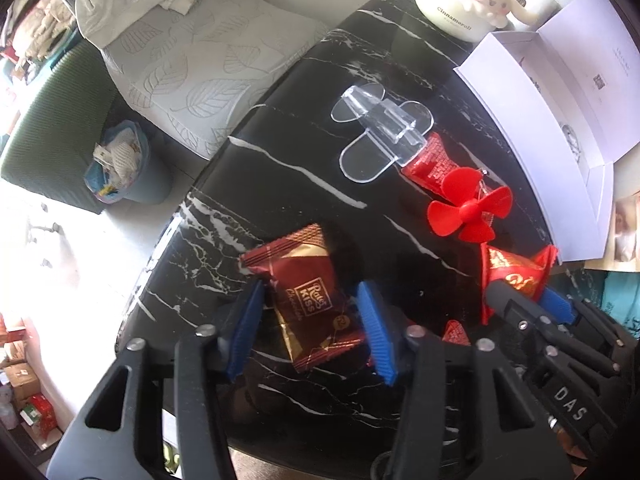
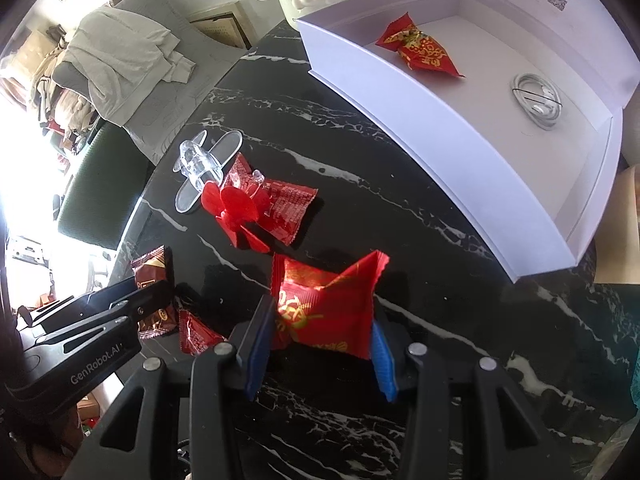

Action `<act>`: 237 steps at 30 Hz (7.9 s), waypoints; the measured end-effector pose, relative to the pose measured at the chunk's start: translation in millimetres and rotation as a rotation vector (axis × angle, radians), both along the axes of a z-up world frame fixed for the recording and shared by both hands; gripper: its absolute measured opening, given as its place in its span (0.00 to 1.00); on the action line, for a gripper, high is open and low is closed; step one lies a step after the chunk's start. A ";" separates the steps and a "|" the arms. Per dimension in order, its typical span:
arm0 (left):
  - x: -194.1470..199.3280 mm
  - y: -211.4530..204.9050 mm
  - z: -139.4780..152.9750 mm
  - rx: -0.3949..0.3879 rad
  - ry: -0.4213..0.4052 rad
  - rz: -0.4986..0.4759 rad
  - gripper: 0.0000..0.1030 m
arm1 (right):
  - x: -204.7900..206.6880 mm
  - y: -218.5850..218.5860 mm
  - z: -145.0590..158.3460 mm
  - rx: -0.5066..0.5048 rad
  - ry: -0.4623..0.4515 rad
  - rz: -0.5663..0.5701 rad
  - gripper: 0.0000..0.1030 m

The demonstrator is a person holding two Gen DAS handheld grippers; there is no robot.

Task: Organize objects
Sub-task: 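Close the left gripper on the brown candy while the right gripper holds the red candy, then carry the brown and red candies with both grippers over the white box, then open both grippers to drop the brown and red candies into the box, then move both grippers back toward the clear fan toy and red candies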

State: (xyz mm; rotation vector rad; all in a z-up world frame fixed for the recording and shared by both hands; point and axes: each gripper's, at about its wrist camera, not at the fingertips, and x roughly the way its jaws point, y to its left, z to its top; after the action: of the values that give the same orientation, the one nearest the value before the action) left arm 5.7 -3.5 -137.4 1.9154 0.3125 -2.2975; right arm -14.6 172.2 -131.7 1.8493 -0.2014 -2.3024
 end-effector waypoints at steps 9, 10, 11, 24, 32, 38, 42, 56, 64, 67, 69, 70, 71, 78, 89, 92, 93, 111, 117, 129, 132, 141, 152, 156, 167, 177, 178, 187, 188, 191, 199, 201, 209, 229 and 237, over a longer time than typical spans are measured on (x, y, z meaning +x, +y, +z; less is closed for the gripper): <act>2.4 -3.5 3.2 0.025 0.016 -0.051 0.28 | 3.3 -3.3 3.5 -0.012 0.013 0.010 0.43; 2.1 -4.2 4.0 0.027 0.015 -0.053 0.28 | 4.1 -3.9 4.5 -0.014 0.015 0.011 0.43; 1.8 -5.0 5.1 0.028 0.012 -0.052 0.28 | 5.3 -4.3 5.3 -0.015 0.016 0.012 0.43; 9.2 -7.5 31.8 0.021 0.042 -0.068 0.28 | 15.6 -6.6 26.3 -0.030 0.044 0.006 0.43; 7.1 2.2 61.2 0.015 0.072 -0.121 0.28 | 25.3 0.5 56.4 -0.029 0.081 -0.029 0.43; 0.4 17.8 86.8 0.026 0.110 -0.205 0.28 | 36.4 13.5 76.5 -0.020 0.101 -0.079 0.43; -5.3 31.8 98.8 0.043 0.123 -0.275 0.28 | 43.8 24.3 89.7 -0.011 0.117 -0.119 0.43; -11.6 80.3 127.7 0.069 0.155 -0.500 0.28 | 61.2 50.8 123.2 0.019 0.156 -0.253 0.43; -15.4 95.3 131.2 0.070 0.154 -0.602 0.28 | 63.0 55.6 123.3 0.029 0.143 -0.298 0.43; -19.4 101.8 131.9 0.058 0.156 -0.637 0.28 | 59.6 57.3 123.5 0.027 0.140 -0.305 0.43; -22.4 104.9 133.6 0.060 0.159 -0.656 0.28 | 56.1 58.6 123.3 0.030 0.140 -0.304 0.43; -24.2 106.5 133.9 0.060 0.159 -0.663 0.28 | 52.9 60.1 123.1 0.033 0.140 -0.300 0.43; -27.0 108.6 133.7 0.058 0.159 -0.670 0.28 | 50.3 61.6 122.8 0.036 0.140 -0.298 0.43; -49.5 122.8 127.3 0.055 0.143 -0.680 0.28 | 23.1 77.7 115.9 0.037 0.121 -0.289 0.43; -100.9 142.7 105.8 0.047 0.089 -0.677 0.28 | -24.0 104.3 96.2 0.037 0.073 -0.284 0.43; -115.5 150.1 100.1 0.044 0.082 -0.680 0.28 | -35.8 112.2 90.7 0.038 0.063 -0.293 0.43; -120.3 152.8 98.6 0.043 0.081 -0.682 0.28 | -39.6 114.4 89.3 0.039 0.063 -0.295 0.43; -190.5 203.8 77.6 0.000 0.128 -0.743 0.28 | -100.2 161.0 68.2 0.080 0.071 -0.386 0.43; -208.3 215.3 67.3 -0.029 0.149 -0.766 0.28 | -117.1 170.7 58.5 0.103 0.069 -0.407 0.43; -245.2 231.3 44.6 -0.065 0.166 -0.777 0.28 | -142.7 189.1 36.7 0.115 0.040 -0.454 0.43; -251.8 235.5 41.0 -0.073 0.172 -0.778 0.28 | -146.4 192.6 34.4 0.123 0.043 -0.464 0.43; -265.2 243.3 30.9 -0.097 0.183 -0.773 0.28 | -152.6 201.3 29.0 0.145 0.037 -0.490 0.44; -266.3 239.8 35.9 -0.101 0.180 -0.744 0.29 | -149.2 200.9 40.5 0.186 0.037 -0.502 0.53; -261.9 238.1 46.6 -0.099 0.196 -0.735 0.29 | -143.2 201.7 51.4 0.186 0.049 -0.508 0.53; -247.3 230.2 85.7 -0.096 0.234 -0.696 0.29 | -122.7 203.9 95.7 0.202 0.100 -0.502 0.53; -238.9 206.4 128.5 -0.082 0.288 -0.626 0.34 | -110.3 185.4 134.3 0.201 0.158 -0.482 0.54; -238.0 204.0 132.1 -0.083 0.294 -0.622 0.35 | -108.5 183.3 138.0 0.200 0.163 -0.479 0.54; -223.5 176.4 164.5 -0.096 0.341 -0.581 0.43 | -95.9 158.5 164.9 0.189 0.201 -0.454 0.54; -220.7 173.4 168.8 -0.095 0.344 -0.577 0.44 | -94.2 155.0 168.1 0.189 0.206 -0.449 0.54; -212.0 163.4 179.7 -0.100 0.360 -0.567 0.45 | -88.4 144.6 177.6 0.194 0.223 -0.433 0.56; -185.8 138.7 197.8 -0.117 0.398 -0.532 0.51 | -70.2 117.1 192.0 0.196 0.253 -0.393 0.57; -179.2 132.6 200.9 -0.121 0.403 -0.521 0.52 | -65.3 110.3 194.5 0.195 0.259 -0.382 0.57; -151.8 102.5 211.7 -0.132 0.419 -0.469 0.55 | -46.4 87.4 200.3 0.191 0.273 -0.336 0.57; -78.8 45.7 185.8 -0.147 0.350 -0.365 0.58 | -5.1 28.6 163.9 0.157 0.225 -0.203 0.57; -58.8 26.7 161.8 -0.145 0.301 -0.333 0.58 | 2.3 9.9 139.8 0.141 0.185 -0.168 0.57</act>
State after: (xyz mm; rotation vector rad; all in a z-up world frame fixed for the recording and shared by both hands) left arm -53.1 23.2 24.4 1.6554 -0.1566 -2.7372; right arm -12.4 182.2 8.2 1.7264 -0.1782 -2.6483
